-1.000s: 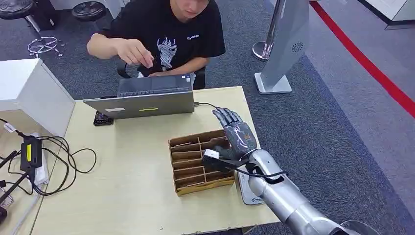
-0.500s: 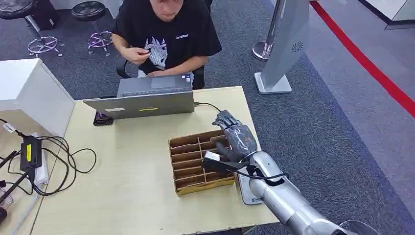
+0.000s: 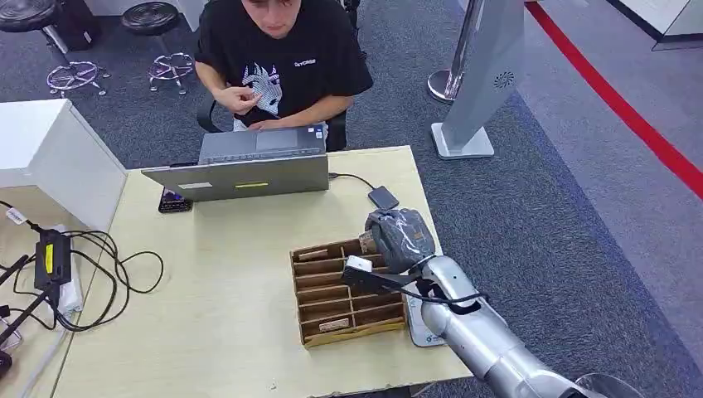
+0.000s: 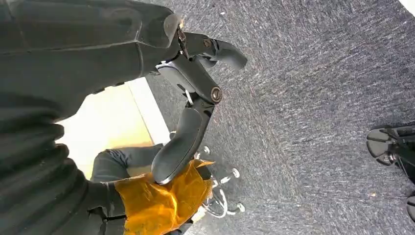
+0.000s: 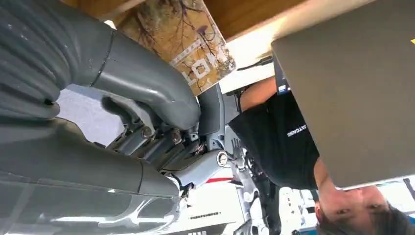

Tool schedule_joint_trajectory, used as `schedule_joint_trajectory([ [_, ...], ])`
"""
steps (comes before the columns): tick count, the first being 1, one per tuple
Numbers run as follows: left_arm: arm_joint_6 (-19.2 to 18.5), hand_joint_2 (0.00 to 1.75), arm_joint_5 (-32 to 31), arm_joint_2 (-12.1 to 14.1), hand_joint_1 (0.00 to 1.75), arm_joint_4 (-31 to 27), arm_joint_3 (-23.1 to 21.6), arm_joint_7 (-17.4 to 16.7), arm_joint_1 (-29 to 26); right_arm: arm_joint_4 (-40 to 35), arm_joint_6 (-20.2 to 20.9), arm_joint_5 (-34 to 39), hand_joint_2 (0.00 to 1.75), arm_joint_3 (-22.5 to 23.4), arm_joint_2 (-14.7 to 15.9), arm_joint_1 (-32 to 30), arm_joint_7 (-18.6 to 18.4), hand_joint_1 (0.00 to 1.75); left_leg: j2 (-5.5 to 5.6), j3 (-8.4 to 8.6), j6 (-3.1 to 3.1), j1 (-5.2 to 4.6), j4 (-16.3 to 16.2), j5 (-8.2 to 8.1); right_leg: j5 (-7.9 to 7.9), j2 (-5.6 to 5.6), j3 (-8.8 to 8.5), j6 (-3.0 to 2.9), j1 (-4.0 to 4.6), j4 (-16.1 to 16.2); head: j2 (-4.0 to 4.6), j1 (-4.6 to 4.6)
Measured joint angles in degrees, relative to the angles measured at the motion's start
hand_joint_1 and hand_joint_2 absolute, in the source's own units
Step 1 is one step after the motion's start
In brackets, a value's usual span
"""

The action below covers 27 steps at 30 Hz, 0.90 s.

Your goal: Pass the card to the sensor for recognition and then transmit it.

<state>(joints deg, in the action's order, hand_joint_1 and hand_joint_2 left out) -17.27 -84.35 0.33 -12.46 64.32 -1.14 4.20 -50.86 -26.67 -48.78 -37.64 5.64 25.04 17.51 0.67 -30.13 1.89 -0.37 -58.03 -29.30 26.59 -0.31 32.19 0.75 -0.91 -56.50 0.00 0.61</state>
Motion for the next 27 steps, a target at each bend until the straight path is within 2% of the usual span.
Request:
schedule_joint_trajectory([
  [20,0.1,1.75,-0.2,0.0,0.0,0.0,0.0,0.0,0.0,-0.9,-0.8,0.5,1.75,0.2,0.3,-0.1,0.3,1.75,0.0,-0.01,0.0,0.0,0.0,0.0,0.0,0.0,0.0,0.0,0.0,0.0,0.0,0.0],
  [27,0.1,1.75,-0.3,0.0,0.0,0.0,0.0,0.0,0.0,-8.0,-3.4,2.0,1.75,2.5,1.7,0.4,0.1,1.75,0.0,-0.04,0.0,0.0,0.0,0.0,0.0,0.0,0.02,0.0,0.0,0.0,0.0,0.0],
])
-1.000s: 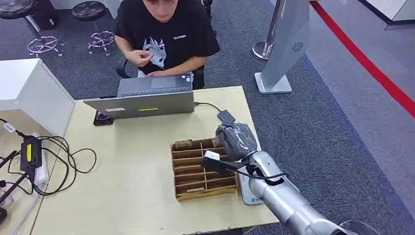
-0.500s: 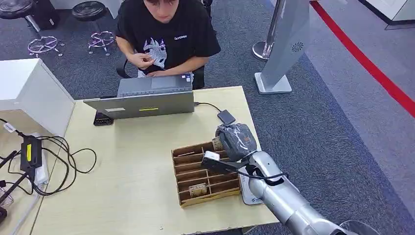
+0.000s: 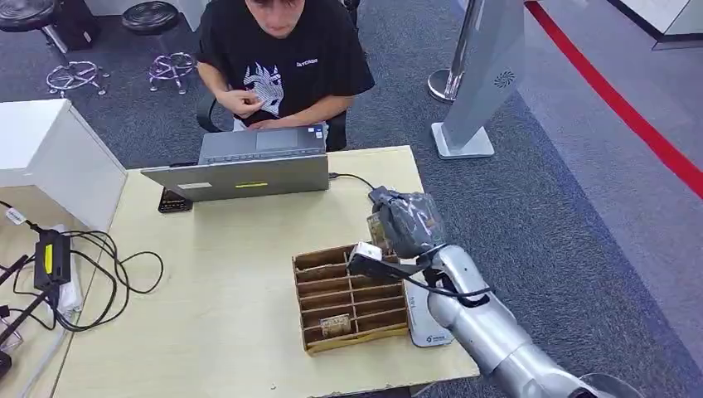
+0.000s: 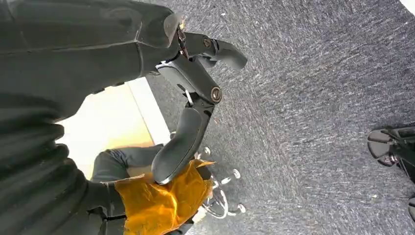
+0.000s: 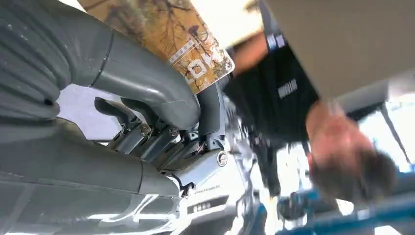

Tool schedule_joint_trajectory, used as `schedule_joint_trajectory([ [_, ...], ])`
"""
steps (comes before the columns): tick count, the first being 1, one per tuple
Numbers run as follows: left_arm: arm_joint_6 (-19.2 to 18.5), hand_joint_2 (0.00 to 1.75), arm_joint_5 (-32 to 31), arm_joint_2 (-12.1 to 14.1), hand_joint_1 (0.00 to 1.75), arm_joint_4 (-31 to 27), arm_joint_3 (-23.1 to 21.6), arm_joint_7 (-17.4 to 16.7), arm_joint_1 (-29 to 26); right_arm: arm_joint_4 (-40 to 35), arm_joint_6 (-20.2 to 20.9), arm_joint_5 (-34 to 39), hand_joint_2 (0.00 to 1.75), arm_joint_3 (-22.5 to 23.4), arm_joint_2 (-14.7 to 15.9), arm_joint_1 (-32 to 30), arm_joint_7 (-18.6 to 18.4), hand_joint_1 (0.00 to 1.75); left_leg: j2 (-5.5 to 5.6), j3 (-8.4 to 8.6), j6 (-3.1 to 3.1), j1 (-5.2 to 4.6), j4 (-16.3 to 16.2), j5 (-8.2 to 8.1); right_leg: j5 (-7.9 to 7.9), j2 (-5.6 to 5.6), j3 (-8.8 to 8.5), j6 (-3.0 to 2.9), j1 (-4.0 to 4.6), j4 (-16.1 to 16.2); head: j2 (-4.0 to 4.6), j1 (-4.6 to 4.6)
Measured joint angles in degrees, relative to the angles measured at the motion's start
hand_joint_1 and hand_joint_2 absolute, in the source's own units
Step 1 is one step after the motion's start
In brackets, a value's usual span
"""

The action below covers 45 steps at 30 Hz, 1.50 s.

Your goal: Pass the card to the sensor for recognition and then transmit it.

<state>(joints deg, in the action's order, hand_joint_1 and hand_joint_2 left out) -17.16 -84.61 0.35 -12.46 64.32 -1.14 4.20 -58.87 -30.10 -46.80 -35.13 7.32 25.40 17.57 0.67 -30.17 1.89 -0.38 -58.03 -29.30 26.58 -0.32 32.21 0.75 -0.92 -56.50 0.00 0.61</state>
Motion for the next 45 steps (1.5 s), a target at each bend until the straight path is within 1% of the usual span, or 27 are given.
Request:
schedule_joint_trajectory([
  [4,0.0,1.75,0.0,0.0,0.0,0.0,0.0,0.0,0.0,-7.3,0.2,0.8,1.75,1.8,1.4,1.0,-0.7,1.75,0.01,0.0,0.0,0.0,0.0,0.0,0.0,0.01,0.01,0.0,0.0,0.0,0.0,0.0],
  [7,-0.1,1.75,-0.2,0.0,0.0,0.0,0.0,0.0,0.0,-11.8,1.0,2.6,1.75,3.2,2.2,1.7,-0.8,1.75,0.01,0.0,0.0,0.0,0.0,0.0,0.0,0.01,0.01,0.0,0.0,0.0,0.0,0.0],
  [11,-0.2,1.75,-1.0,0.0,0.0,0.0,-0.2,0.0,0.1,-14.0,3.0,3.7,1.75,4.0,2.3,3.4,-1.0,1.75,0.0,-0.02,0.0,0.0,0.0,0.0,-0.01,-0.01,0.01,0.0,0.0,0.0,0.0,0.02],
  [13,-0.3,1.75,-1.5,0.0,0.0,0.0,-0.5,0.0,0.1,-13.6,4.5,3.6,1.75,3.9,2.0,5.4,-2.0,1.75,0.0,-0.04,0.0,0.01,0.0,0.01,-0.01,0.0,0.0,-0.01,0.0,0.0,0.0,-0.02],
  [16,-0.5,1.75,-2.6,0.0,0.0,0.0,-1.2,0.0,0.3,-9.7,6.5,2.2,1.75,2.9,0.0,11.2,-4.8,1.75,-0.05,-0.01,-0.01,0.02,0.0,0.03,-0.04,-0.08,0.01,-0.03,0.0,-0.1,0.0,0.0],
  [18,-0.9,1.75,-3.4,0.1,0.0,0.0,-2.1,0.0,0.7,-5.0,8.0,1.0,1.75,1.9,-2.1,16.2,-7.5,1.75,-0.07,0.01,-0.08,0.02,0.0,0.08,-0.04,-0.09,0.01,-0.04,0.0,-0.1,0.0,0.02],
  [20,-1.2,1.75,-3.6,0.2,0.0,0.0,-3.2,0.0,1.2,1.5,9.5,-0.3,1.75,1.0,-4.7,21.9,-10.7,1.75,-0.04,0.01,-0.08,0.01,0.0,0.12,-0.08,-0.06,0.05,-0.09,0.0,-0.2,0.0,0.02],
  [23,-1.7,1.75,-3.6,0.2,0.0,0.0,-4.9,-0.7,2.1,10.8,10.5,-1.7,1.75,0.1,-8.3,29.2,-13.6,1.75,0.02,0.01,-0.1,0.02,0.0,0.13,-0.08,-0.01,0.05,-0.1,0.01,-0.2,0.0,0.02],
  [26,-2.3,1.75,-3.6,0.2,0.0,0.0,-6.5,-1.2,2.8,19.1,11.7,-3.2,1.75,-0.6,-11.2,34.6,-16.8,1.75,0.02,0.0,-0.1,0.03,0.0,0.13,-0.07,-0.03,0.06,-0.1,0.01,-0.2,0.0,0.02],
  [28,-2.6,1.75,-3.6,0.2,0.0,0.1,-7.3,-1.4,3.3,23.3,12.1,-3.9,1.75,-1.1,-12.6,37.1,-17.9,1.75,0.03,-0.01,-0.1,0.03,0.0,0.13,-0.07,-0.02,0.06,-0.1,0.01,-0.2,0.0,0.02],
  [32,-2.7,1.75,-3.6,0.1,0.0,0.2,-8.4,-1.4,3.7,29.1,12.1,-4.5,1.75,-1.8,-14.6,39.5,-18.8,1.75,0.02,-0.02,-0.09,0.02,0.0,0.12,-0.07,-0.02,0.06,-0.1,0.01,-0.2,0.0,0.0],
  [36,-2.7,1.75,-3.6,0.0,0.0,0.2,-8.9,-1.7,3.9,32.1,12.0,-4.8,1.75,-2.3,-15.6,40.3,-19.0,1.75,0.03,-0.03,-0.08,0.0,0.0,0.12,-0.07,-0.02,0.06,-0.1,0.0,-0.2,0.0,0.0],
  [45,-2.7,1.75,-3.6,0.0,0.0,0.2,-9.4,-1.8,3.9,34.5,10.8,-5.5,1.75,-2.7,-16.8,40.7,-18.5,1.75,0.02,-0.03,-0.08,0.0,0.0,0.12,-0.07,-0.02,0.07,-0.1,0.0,-0.2,0.0,0.0],
])
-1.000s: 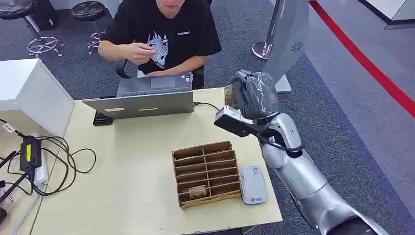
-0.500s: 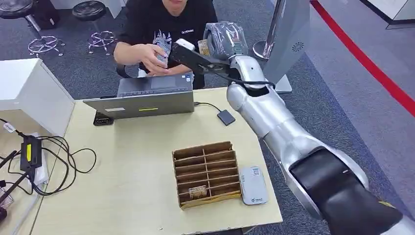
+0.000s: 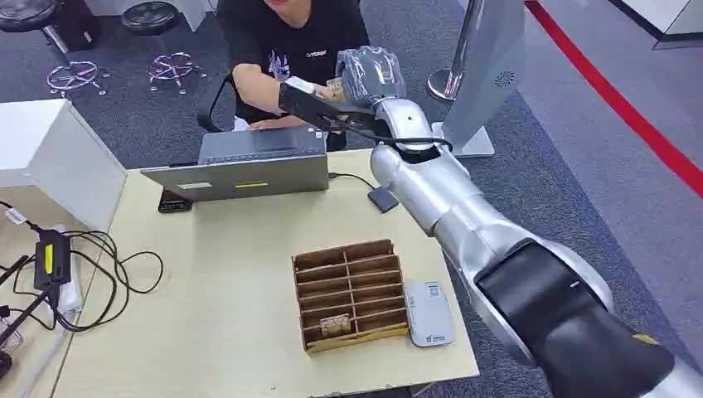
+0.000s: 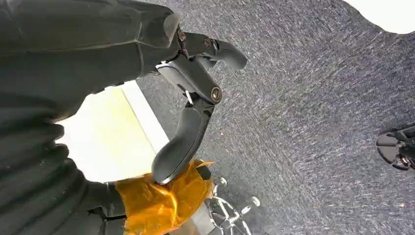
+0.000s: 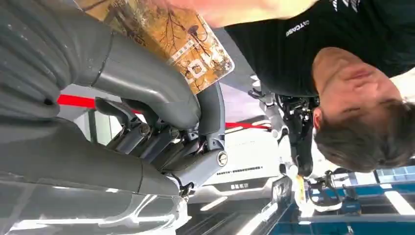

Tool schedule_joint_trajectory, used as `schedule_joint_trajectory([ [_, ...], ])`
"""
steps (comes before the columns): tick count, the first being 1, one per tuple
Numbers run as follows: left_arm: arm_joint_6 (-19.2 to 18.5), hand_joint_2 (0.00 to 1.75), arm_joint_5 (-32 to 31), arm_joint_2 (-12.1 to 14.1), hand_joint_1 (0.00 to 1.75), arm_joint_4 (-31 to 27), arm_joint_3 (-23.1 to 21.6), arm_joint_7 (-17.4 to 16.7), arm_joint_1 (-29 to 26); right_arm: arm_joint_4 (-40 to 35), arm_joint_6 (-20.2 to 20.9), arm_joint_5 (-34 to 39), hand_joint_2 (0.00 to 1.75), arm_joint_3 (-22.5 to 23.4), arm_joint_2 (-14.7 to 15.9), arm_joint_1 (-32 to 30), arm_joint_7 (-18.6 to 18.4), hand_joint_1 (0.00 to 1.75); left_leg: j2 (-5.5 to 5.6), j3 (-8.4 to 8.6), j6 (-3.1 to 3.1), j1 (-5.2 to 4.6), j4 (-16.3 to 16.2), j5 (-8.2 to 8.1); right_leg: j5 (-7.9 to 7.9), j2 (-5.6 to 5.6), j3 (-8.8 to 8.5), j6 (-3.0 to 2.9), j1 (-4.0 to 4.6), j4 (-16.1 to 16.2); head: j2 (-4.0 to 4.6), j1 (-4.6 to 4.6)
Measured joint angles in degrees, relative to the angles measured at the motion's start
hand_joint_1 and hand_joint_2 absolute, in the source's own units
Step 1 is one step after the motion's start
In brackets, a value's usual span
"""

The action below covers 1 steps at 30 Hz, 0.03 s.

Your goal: Pass the card to the sensor for recognition and then transmit it.

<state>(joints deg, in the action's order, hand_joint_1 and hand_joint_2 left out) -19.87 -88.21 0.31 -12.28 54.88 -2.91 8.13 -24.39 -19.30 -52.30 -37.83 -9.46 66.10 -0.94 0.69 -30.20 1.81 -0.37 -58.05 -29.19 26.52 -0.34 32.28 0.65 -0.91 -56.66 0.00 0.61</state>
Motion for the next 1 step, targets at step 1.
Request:
schedule_joint_trajectory([
  [1,0.0,1.75,0.0,0.0,0.0,0.0,0.0,0.0,0.0,0.2,-0.1,-0.2,1.75,0.0,-0.2,0.1,0.1,1.75,0.0,0.0,0.0,0.0,0.0,0.0,0.0,0.0,0.0,0.0,0.0,0.0,0.0,0.0],
])
